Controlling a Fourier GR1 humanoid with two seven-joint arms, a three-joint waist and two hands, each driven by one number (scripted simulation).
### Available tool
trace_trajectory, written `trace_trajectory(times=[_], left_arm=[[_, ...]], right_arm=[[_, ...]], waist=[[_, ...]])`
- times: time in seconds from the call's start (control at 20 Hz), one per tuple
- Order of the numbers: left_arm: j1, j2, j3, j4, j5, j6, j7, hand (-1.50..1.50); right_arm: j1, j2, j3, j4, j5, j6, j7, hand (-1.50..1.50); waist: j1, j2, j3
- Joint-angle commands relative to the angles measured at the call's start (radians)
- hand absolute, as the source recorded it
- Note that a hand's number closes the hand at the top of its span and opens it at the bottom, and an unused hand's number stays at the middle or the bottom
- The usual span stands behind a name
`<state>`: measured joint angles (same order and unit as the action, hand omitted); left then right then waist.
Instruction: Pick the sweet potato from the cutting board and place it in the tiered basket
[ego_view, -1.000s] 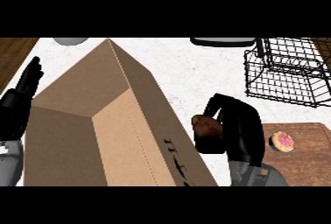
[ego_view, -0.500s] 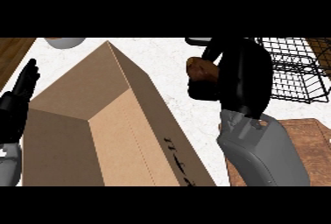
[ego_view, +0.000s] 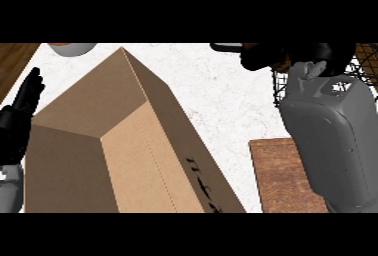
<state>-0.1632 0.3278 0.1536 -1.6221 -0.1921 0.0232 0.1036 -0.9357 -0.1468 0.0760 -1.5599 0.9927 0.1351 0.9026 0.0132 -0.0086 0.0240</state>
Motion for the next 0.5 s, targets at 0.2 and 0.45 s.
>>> trace_trajectory(times=[0.2,0.45], left_arm=[[0.003,-0.061,-0.023,0.085,0.033,-0.028,0.030,0.00],[0.072,-0.077,-0.029,0.053,0.009,-0.020,-0.002,0.00]], right_arm=[[-0.027,-0.143,-0.028,0.181,0.027,0.005,-0.166,1.50],[-0.010,-0.299,-0.009,0.279,0.133,0.045,-0.211,1.50]], waist=[[-0.009,0.019,-0.025],[-0.007,0.018,-0.026]])
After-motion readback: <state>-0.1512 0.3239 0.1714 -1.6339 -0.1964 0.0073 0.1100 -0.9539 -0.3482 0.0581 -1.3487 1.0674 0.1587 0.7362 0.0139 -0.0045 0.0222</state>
